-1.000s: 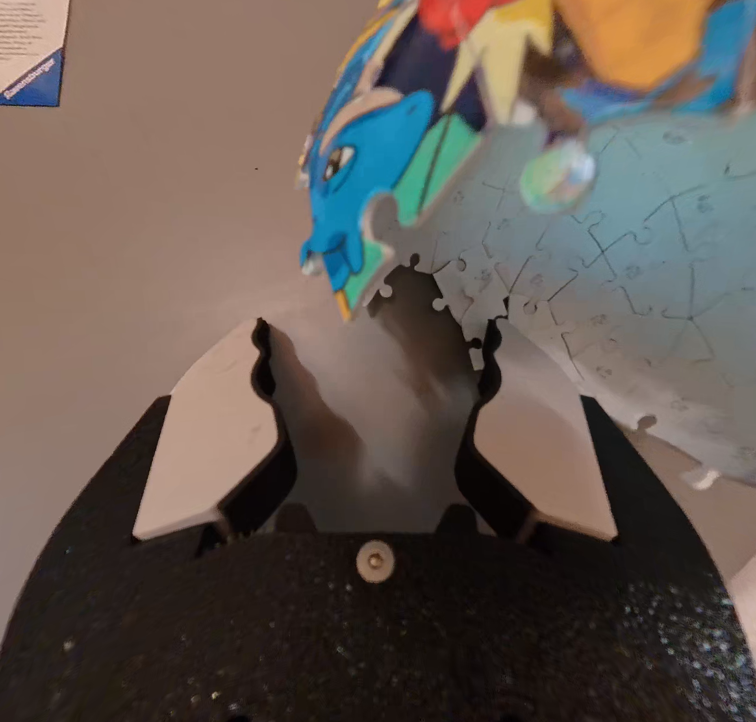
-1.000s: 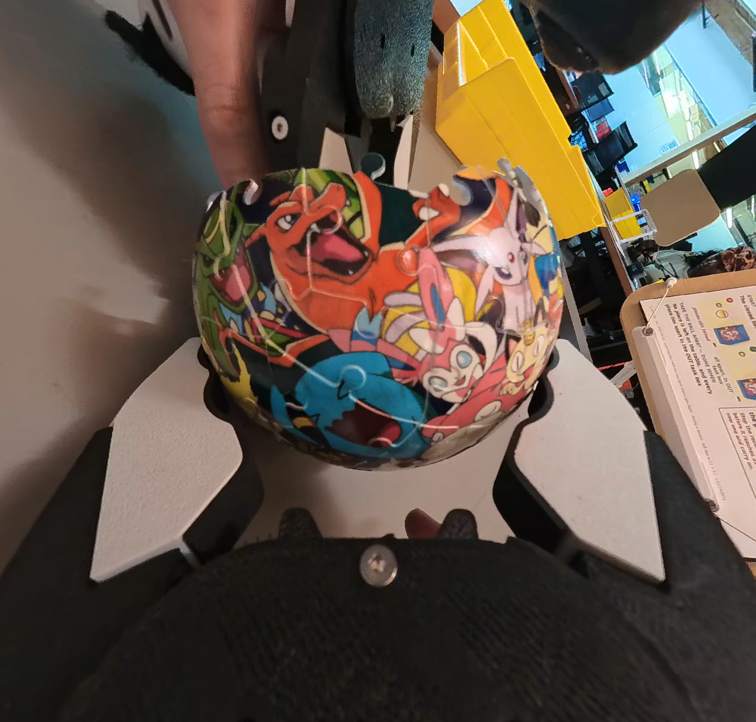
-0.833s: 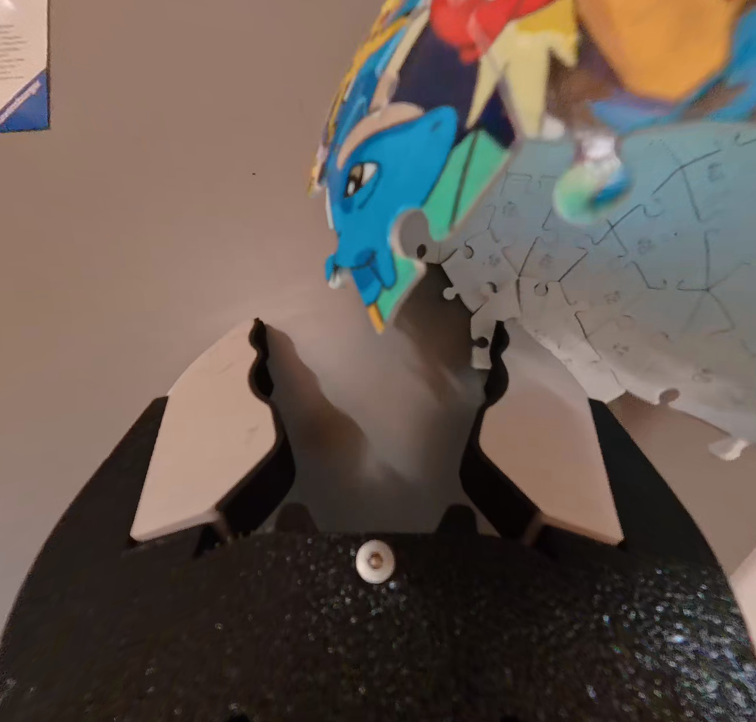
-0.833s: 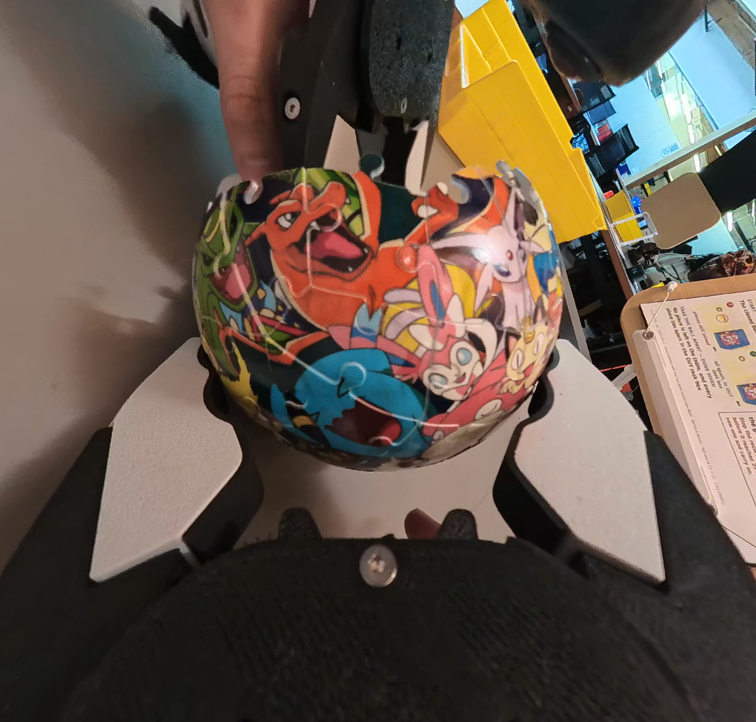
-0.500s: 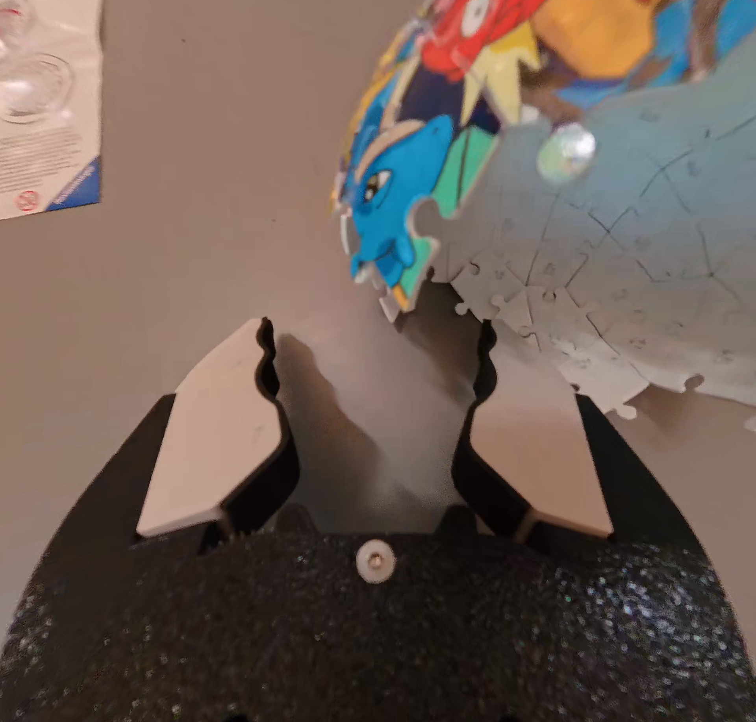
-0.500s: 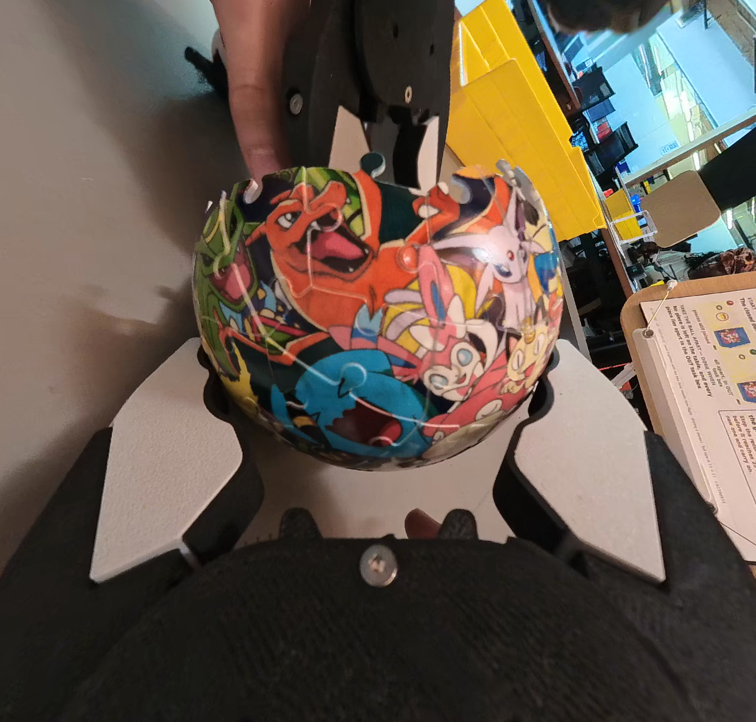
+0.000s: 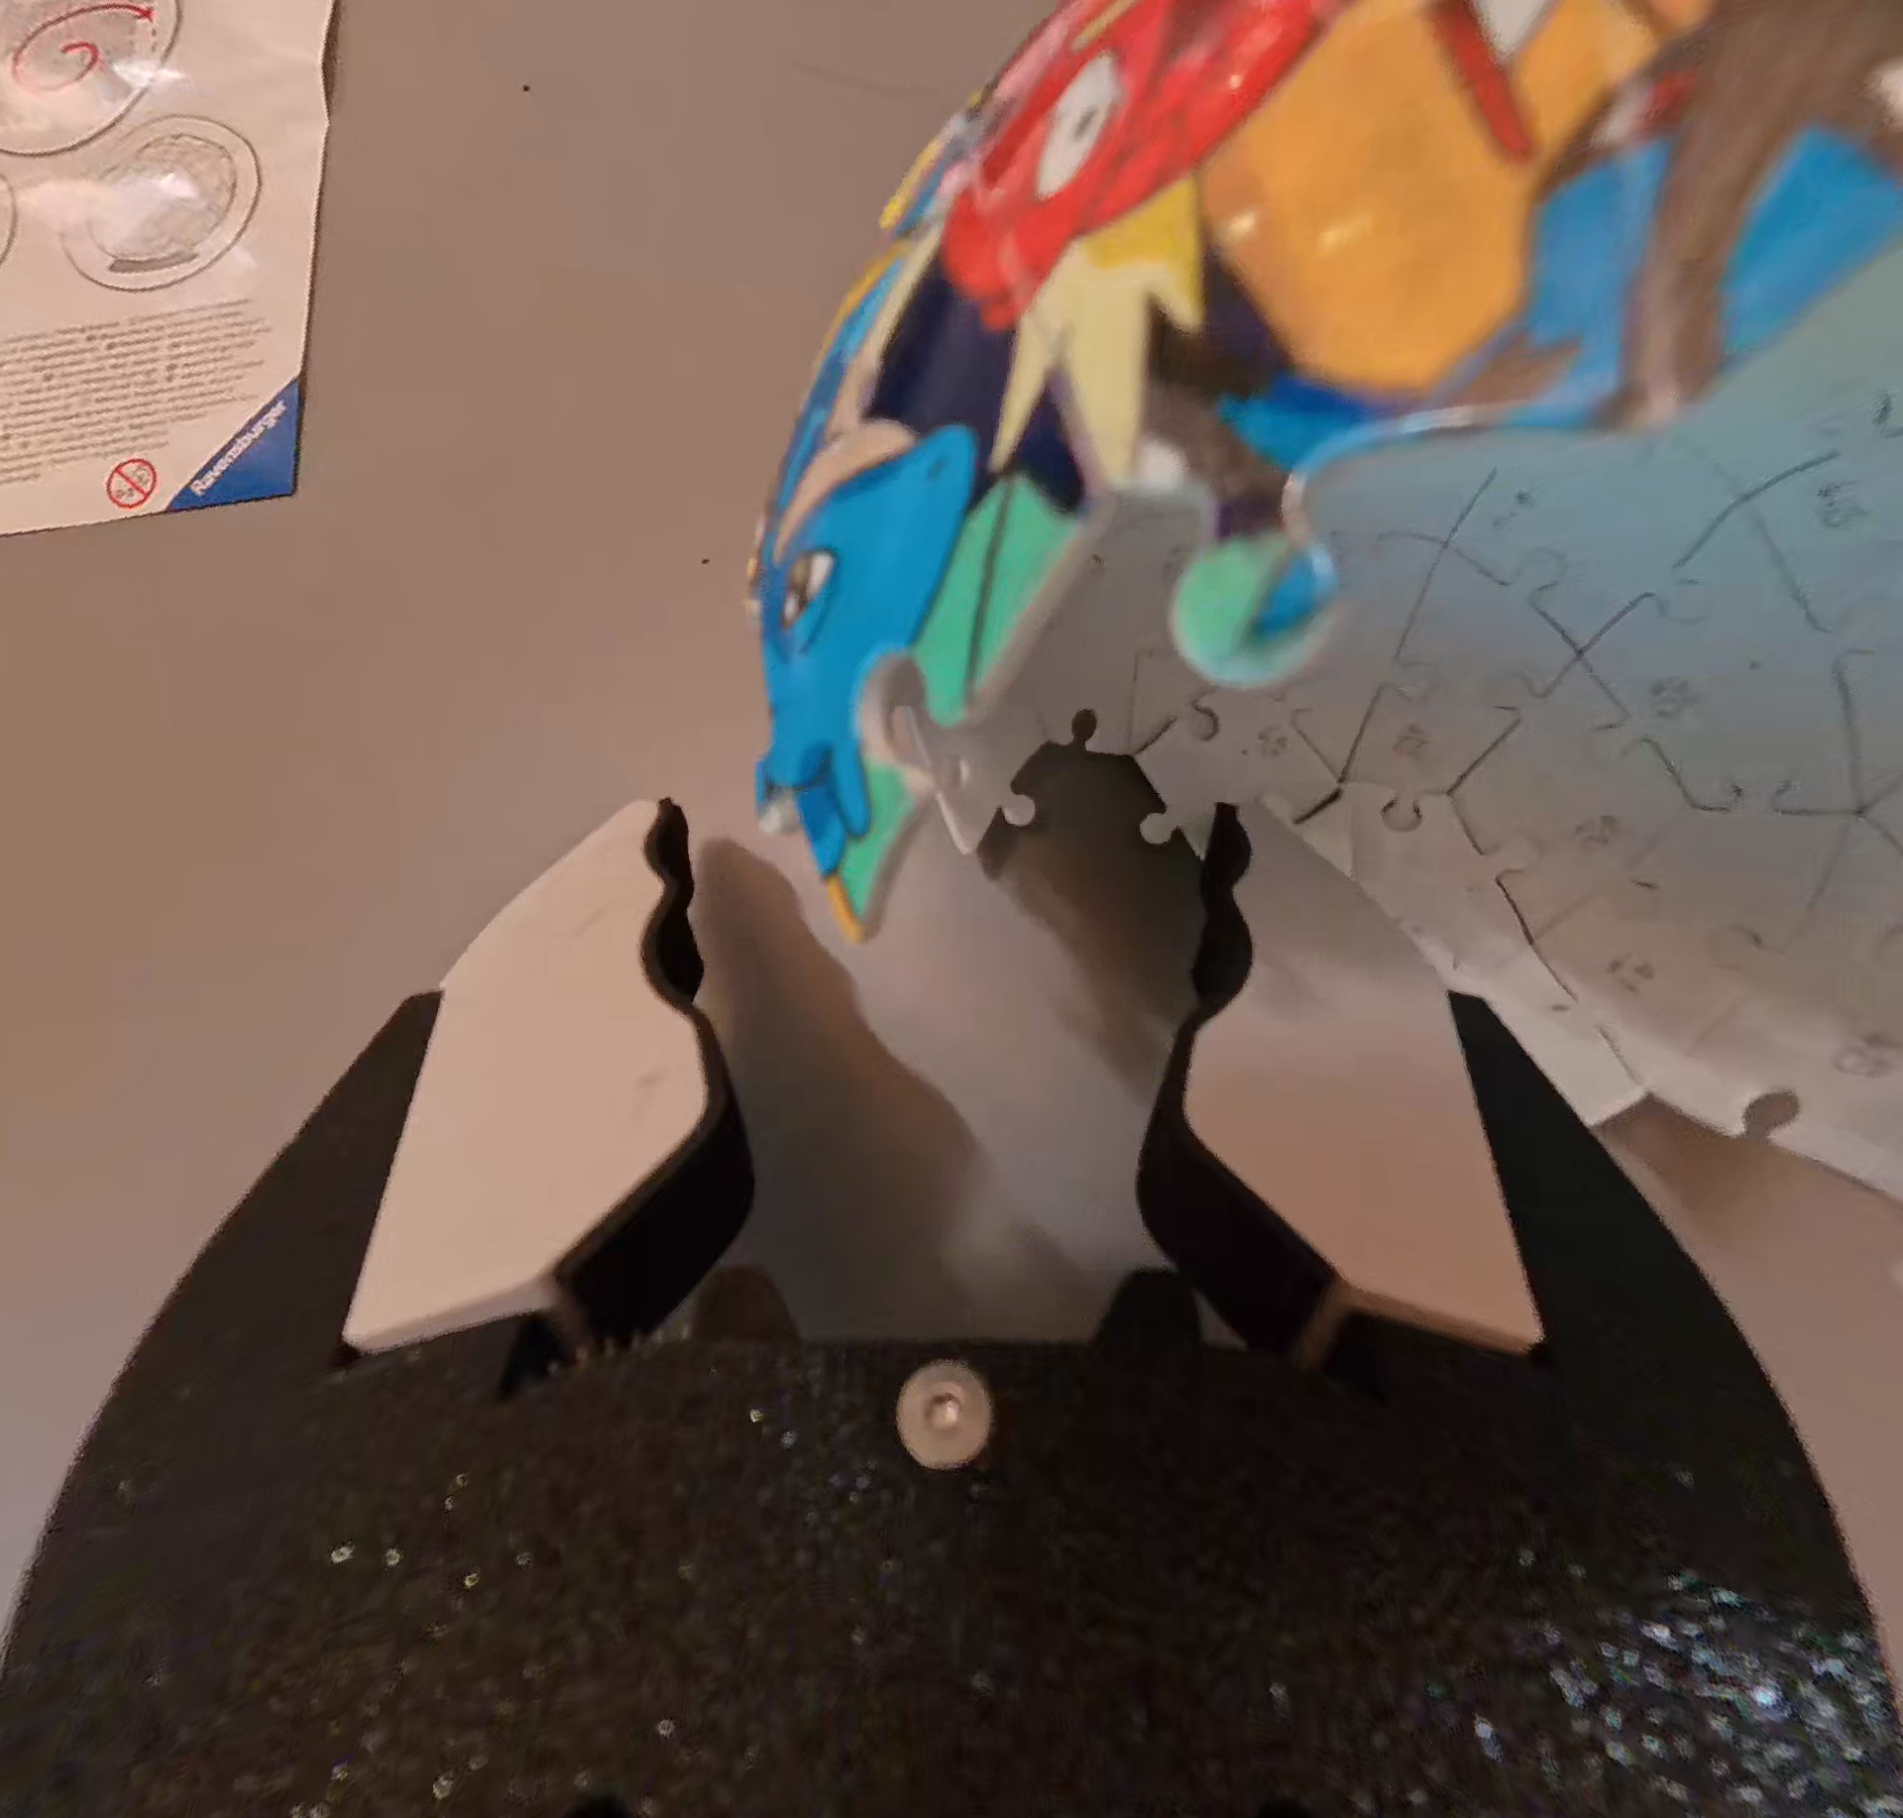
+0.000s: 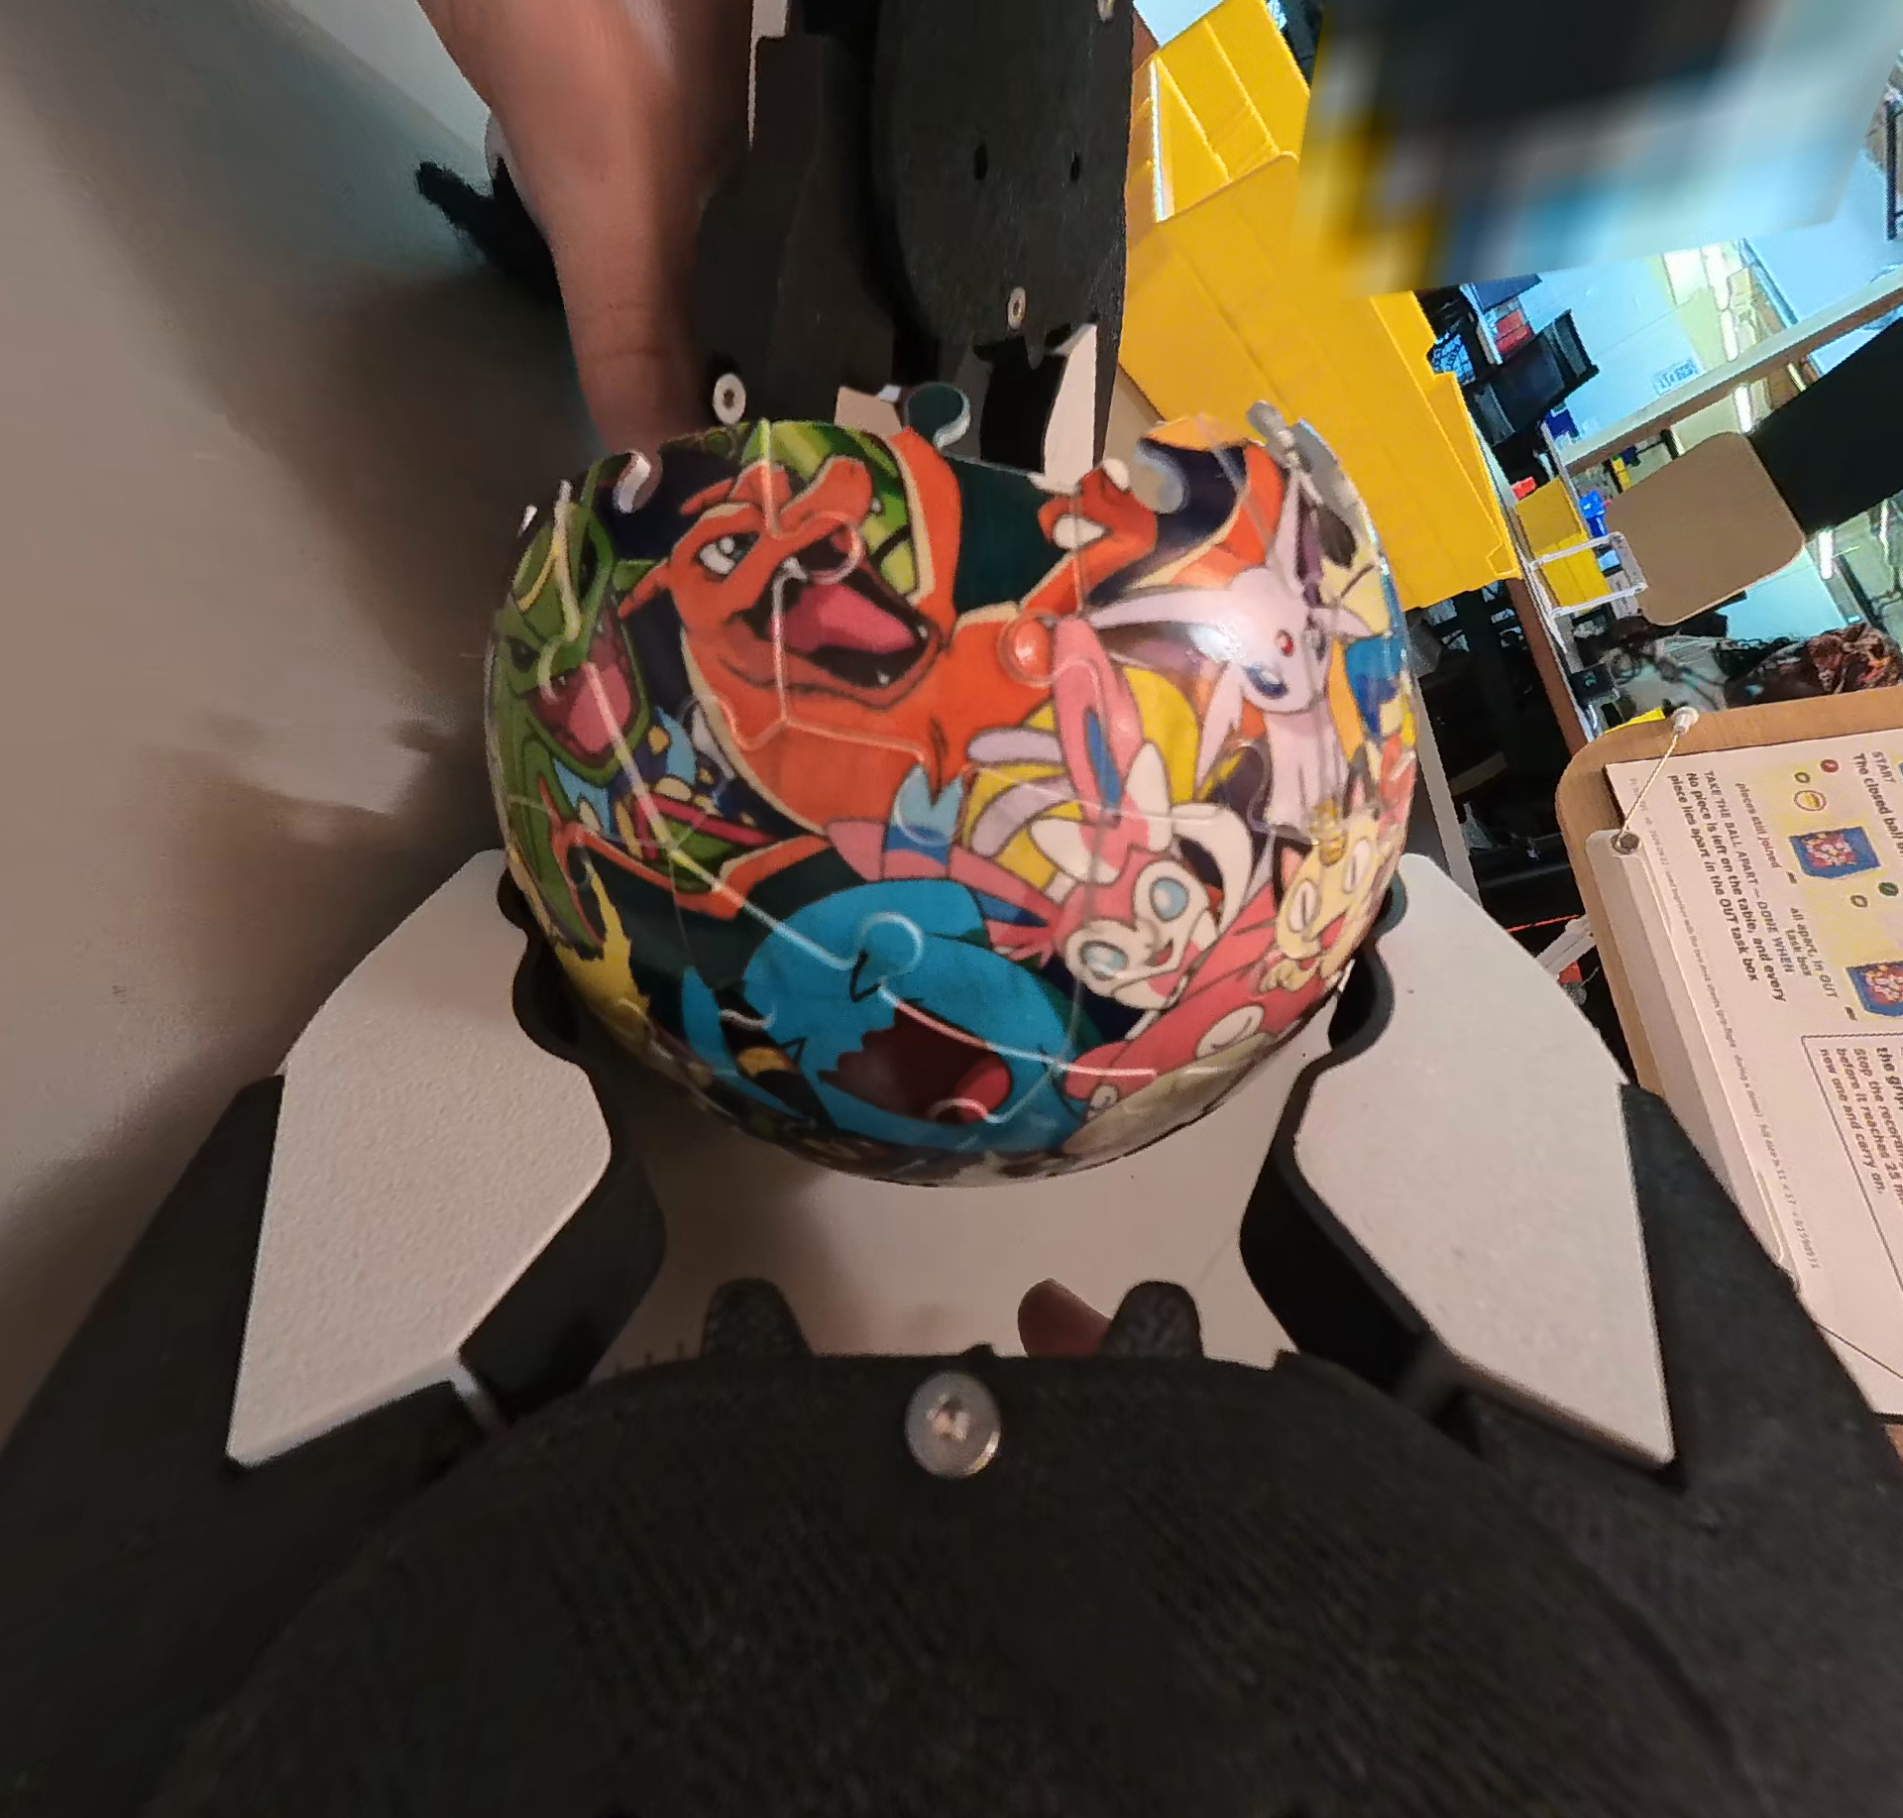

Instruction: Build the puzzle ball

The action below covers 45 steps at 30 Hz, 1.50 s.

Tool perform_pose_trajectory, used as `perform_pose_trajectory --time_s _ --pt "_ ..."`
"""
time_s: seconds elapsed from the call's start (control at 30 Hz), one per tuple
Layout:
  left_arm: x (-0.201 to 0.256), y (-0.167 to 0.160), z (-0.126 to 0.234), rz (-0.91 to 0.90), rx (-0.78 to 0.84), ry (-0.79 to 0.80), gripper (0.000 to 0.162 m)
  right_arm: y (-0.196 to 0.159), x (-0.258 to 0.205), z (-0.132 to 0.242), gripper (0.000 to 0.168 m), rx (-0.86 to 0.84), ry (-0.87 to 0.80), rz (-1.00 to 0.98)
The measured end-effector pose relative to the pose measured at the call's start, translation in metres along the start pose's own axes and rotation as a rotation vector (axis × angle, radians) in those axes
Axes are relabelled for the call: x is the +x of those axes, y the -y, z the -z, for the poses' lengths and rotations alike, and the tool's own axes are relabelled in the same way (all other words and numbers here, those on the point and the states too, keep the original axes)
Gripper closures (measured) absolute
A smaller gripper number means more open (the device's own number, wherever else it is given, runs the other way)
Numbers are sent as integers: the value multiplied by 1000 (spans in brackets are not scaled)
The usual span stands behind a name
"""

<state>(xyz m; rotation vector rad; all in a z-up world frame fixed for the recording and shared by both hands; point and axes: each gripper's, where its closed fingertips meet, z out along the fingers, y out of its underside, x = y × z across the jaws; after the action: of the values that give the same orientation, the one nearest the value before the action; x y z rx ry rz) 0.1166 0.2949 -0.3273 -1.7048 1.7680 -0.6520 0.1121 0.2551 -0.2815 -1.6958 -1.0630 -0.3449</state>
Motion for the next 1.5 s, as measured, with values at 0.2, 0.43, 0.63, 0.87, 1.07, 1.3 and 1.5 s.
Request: perform_pose_trajectory --time_s 0.2,0.43,0.63,0.87,1.07,1.3,1.5 --pt "1 1 -1 1 -1 1 67 0 0 0 24 -1 0 3" --pt "-1 -1 7 12 6 12 69 0 0 0 24 -2 0 4" --pt "7 -2 10 -17 1 -28 69 0 -1 0 24 -4 0 10" --pt "13 -1 5 -39 -6 -41 70 0 -1 0 24 -3 -1 6" --pt "12 0 3 -54 8 -57 69 1 -1 0 24 -3 -1 6" --pt "9 3 0 -87 21 -78 63 1 -1 0 24 -3 0 7" --pt "8 3 0 -110 28 -88 61 1 -1 0 24 -4 0 9"
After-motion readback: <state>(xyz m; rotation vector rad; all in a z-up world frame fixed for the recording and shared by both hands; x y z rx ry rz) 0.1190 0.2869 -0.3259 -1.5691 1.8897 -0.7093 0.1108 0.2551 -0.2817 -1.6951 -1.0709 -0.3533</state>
